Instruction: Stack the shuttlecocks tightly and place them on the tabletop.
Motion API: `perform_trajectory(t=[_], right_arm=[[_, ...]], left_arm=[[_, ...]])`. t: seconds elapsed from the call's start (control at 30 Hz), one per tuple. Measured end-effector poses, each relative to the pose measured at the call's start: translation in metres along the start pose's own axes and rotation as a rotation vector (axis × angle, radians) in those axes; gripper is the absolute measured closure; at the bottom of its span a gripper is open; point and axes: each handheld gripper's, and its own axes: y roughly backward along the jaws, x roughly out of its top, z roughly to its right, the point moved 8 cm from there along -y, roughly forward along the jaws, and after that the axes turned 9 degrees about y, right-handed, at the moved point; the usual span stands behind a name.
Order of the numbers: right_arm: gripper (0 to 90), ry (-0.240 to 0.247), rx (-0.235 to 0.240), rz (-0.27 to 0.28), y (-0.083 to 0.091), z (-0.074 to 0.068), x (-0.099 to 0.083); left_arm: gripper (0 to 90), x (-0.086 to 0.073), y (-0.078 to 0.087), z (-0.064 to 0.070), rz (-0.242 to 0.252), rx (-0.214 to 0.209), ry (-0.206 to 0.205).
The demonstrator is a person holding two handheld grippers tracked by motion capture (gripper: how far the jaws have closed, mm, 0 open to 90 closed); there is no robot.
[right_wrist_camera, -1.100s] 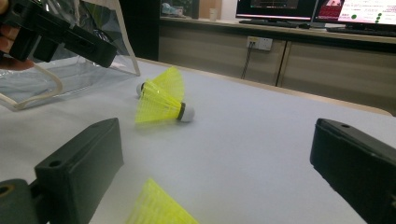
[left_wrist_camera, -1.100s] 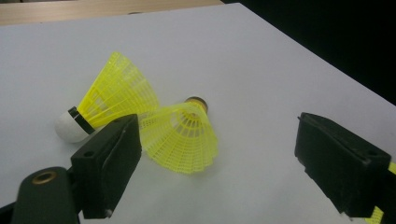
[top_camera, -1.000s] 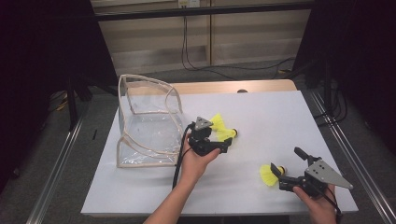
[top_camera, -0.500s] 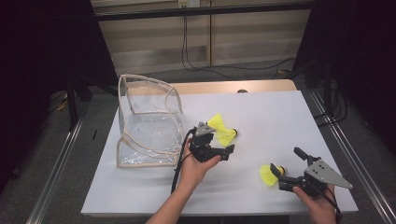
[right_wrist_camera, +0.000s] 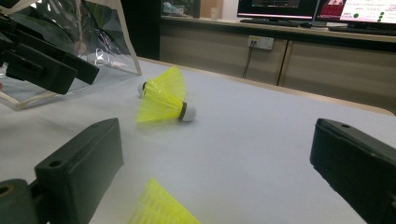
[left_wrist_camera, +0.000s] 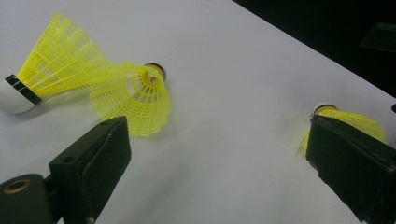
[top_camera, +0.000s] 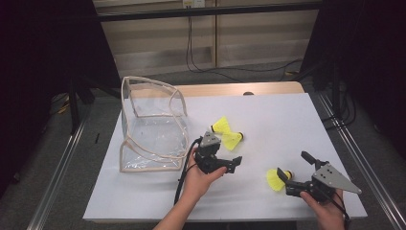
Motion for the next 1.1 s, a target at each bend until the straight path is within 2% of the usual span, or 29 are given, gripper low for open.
perform_trajectory(t=[0.53,1.1], right_arm=[[2.1,0.001,-0.001,-0.006,0.000,0.000,-0.001],[2.1,0.001,-0.001,-0.006,0.000,-0.001,0.000]], left_arm=[[4.3,-0.013,0.007,0.004,-0.009,-0.040,-0.024],[3.6,-0.025,0.015,0.000,-0.025,-0.057,-0.045]])
